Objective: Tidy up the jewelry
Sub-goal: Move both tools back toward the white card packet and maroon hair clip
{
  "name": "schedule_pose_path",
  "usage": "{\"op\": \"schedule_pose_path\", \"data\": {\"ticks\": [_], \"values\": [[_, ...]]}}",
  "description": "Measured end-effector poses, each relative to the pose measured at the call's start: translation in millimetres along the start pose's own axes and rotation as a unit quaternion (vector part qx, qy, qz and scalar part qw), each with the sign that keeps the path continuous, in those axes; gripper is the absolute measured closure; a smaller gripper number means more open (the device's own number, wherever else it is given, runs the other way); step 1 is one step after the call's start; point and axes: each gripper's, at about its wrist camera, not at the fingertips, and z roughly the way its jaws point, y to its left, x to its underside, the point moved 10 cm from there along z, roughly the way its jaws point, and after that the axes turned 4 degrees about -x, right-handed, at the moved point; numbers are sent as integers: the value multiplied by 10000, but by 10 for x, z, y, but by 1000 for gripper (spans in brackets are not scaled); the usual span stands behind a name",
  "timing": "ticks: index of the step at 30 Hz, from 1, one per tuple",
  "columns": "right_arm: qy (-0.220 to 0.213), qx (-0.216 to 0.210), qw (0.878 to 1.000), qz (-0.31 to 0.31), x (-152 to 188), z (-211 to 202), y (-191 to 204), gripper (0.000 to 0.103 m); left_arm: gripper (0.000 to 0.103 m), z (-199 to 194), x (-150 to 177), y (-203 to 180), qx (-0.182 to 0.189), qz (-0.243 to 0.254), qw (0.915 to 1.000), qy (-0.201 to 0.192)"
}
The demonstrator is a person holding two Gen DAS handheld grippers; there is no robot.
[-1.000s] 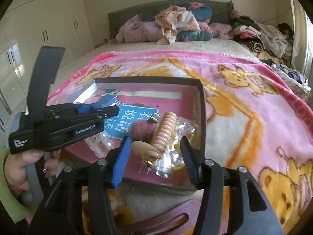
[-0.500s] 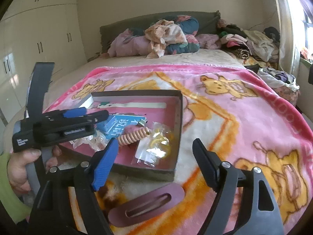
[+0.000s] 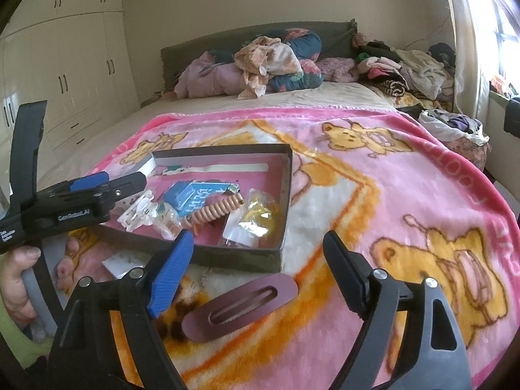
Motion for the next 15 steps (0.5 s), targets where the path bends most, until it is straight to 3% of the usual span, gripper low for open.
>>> {"op": "schedule_pose_path", "data": {"ticks": [15], "values": [[216, -69, 9997, -66, 325, -47, 150, 23, 12, -250, 357, 141, -134, 21, 9999, 33]]}}
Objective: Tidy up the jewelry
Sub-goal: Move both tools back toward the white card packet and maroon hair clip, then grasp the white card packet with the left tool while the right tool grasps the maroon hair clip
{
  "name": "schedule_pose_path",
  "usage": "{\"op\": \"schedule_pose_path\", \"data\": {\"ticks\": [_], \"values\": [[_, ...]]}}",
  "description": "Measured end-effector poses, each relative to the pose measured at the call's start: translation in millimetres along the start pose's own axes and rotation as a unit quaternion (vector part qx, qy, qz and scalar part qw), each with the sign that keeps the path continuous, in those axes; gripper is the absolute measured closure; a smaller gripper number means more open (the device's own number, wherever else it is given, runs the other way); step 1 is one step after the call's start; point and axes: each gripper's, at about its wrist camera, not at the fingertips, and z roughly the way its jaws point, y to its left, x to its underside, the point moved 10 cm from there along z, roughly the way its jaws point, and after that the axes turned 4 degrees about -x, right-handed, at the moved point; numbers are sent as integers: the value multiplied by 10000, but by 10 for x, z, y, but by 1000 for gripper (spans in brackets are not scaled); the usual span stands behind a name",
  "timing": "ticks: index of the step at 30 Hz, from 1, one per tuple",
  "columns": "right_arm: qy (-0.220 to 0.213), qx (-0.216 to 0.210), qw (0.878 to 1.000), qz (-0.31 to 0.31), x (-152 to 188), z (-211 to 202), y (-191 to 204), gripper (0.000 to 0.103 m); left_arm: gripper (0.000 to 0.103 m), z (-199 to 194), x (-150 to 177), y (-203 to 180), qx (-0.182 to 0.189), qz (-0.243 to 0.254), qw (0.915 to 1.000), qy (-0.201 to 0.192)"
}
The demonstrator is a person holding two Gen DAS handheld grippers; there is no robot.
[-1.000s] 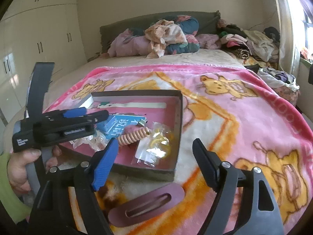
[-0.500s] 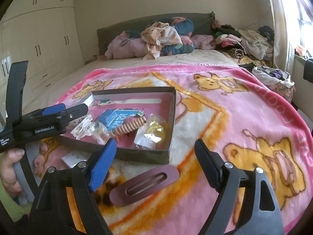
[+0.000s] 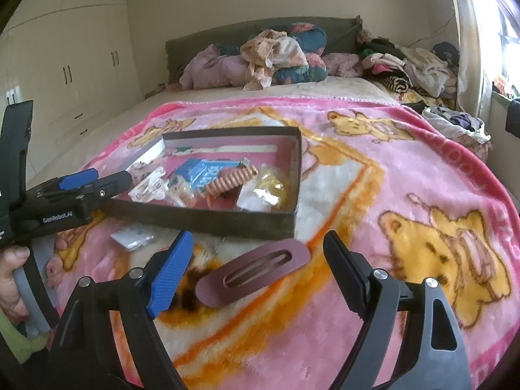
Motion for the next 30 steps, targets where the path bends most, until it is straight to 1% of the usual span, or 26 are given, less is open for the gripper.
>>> {"op": "schedule_pose_path", "data": {"ticks": [8, 14, 18, 19, 20, 21, 22, 23, 24, 25, 26, 27, 30], "values": [[325, -93, 9993, 171, 184, 182, 6, 23, 12, 3, 331, 96, -12, -47, 9995, 301], [601, -257, 9956, 671, 293, 347, -44, 24, 12, 73, 519, 43, 108, -17, 9984, 546], [696, -321, 9928, 925, 320, 459, -64, 31, 12, 180, 582, -7, 103, 7, 9973, 728], [703, -330, 9928, 916, 311, 479, -49, 40, 12, 199, 585, -18, 110, -3, 9971, 756], [720, -364, 9925, 913, 311, 486, -32, 52, 12, 218, 589, -34, 133, -9, 9969, 776], [722, -395, 9926, 892, 308, 487, -10, 58, 15, 232, 593, -49, 142, 6, 9968, 785], [723, -412, 9928, 861, 311, 482, 2, 72, 18, 244, 594, -69, 140, 34, 9967, 800], [723, -457, 9927, 847, 314, 474, 16, 78, 25, 257, 598, -88, 131, 63, 9965, 822], [705, -502, 9926, 854, 312, 461, 24, 79, 31, 271, 603, -110, 133, 82, 9963, 845], [684, -560, 9925, 846, 317, 435, 38, 81, 34, 276, 610, -122, 145, 95, 9961, 863], [681, -577, 9925, 830, 322, 420, 46, 83, 40, 280, 621, -128, 149, 118, 9959, 889], [675, -606, 9926, 810, 329, 400, 61, 84, 43, 282, 630, -146, 147, 159, 9957, 897], [642, -687, 9929, 733, 345, 337, 114, 89, 43, 273, 643, -163, 153, 234, 9956, 890]]}}
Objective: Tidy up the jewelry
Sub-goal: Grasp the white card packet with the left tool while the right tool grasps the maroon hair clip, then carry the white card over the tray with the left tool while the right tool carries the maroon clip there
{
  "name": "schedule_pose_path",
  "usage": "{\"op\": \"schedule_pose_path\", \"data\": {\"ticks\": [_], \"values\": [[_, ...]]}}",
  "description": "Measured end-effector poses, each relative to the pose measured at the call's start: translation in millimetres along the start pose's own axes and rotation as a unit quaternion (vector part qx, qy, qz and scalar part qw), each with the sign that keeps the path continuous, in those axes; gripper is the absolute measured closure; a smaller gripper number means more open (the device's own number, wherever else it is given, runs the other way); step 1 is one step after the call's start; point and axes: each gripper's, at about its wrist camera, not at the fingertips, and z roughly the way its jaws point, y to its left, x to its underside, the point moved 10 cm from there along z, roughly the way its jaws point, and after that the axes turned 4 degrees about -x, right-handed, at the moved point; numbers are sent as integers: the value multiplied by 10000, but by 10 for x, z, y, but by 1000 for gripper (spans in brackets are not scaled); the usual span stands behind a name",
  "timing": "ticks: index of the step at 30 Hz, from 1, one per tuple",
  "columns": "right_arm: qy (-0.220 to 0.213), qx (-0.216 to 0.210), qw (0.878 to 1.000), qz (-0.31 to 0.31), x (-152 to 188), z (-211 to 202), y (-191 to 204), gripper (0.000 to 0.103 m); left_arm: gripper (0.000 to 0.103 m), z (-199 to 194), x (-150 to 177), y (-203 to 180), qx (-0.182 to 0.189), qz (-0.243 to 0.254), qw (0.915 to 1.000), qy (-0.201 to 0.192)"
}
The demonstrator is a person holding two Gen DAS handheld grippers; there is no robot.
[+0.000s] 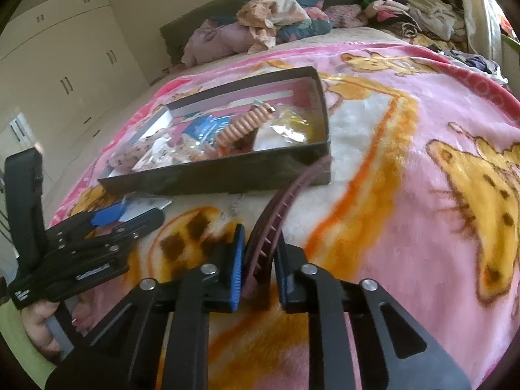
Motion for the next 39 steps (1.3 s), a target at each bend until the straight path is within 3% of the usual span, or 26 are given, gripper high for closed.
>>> {"op": "schedule_pose_path", "data": {"ticks": [13, 22, 39], "values": [[-187, -280, 9984, -459, -31, -253, 402, 90, 44, -306, -15, 92, 111, -62, 9998, -174], [-249, -396, 9967, -658, -243, -242, 598, 90, 44, -471, -257, 294, 49, -322, 9984, -460], [-310, -395, 9955, -799, -712, -12, 677, 90, 44, -381, -721, 630, -82, -612, 9957, -685]]}}
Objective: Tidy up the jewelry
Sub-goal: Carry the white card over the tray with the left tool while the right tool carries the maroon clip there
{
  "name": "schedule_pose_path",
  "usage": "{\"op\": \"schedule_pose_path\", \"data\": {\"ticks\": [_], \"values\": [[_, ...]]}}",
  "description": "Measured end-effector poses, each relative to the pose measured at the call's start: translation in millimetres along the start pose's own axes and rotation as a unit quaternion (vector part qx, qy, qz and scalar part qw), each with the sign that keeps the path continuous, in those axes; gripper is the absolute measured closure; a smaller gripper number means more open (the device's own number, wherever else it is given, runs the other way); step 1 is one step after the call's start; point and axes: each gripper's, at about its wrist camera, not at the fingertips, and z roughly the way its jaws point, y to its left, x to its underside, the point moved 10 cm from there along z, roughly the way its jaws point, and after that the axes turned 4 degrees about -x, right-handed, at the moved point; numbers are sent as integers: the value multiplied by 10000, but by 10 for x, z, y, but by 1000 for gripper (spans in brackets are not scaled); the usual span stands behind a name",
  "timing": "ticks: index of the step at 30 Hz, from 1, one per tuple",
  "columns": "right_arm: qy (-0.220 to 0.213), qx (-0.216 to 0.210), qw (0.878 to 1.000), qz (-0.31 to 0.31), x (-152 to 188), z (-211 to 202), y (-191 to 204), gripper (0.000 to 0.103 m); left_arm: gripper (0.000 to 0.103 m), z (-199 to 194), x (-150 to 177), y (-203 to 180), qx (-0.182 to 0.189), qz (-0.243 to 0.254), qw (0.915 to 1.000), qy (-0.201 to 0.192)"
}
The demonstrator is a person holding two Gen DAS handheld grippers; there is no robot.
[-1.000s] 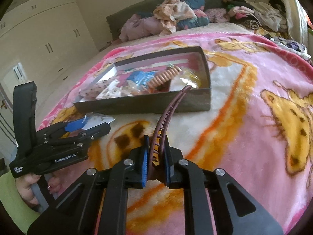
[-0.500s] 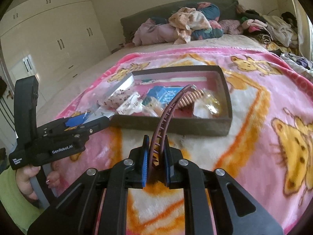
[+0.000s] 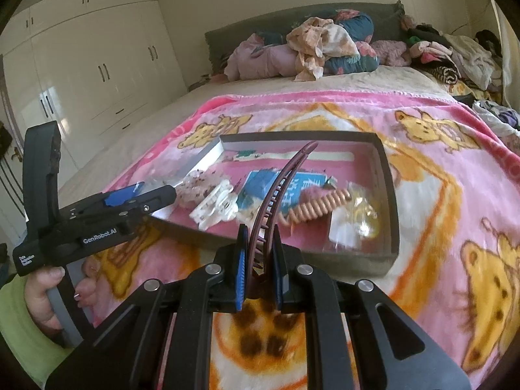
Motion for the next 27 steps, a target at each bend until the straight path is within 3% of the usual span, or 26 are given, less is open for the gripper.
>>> {"op": "schedule_pose_path", "data": {"ticks": [27], "values": [[128, 207, 9995, -185, -381, 413, -216, 90, 44, 413, -407, -59, -21, 89, 10000, -19]]}}
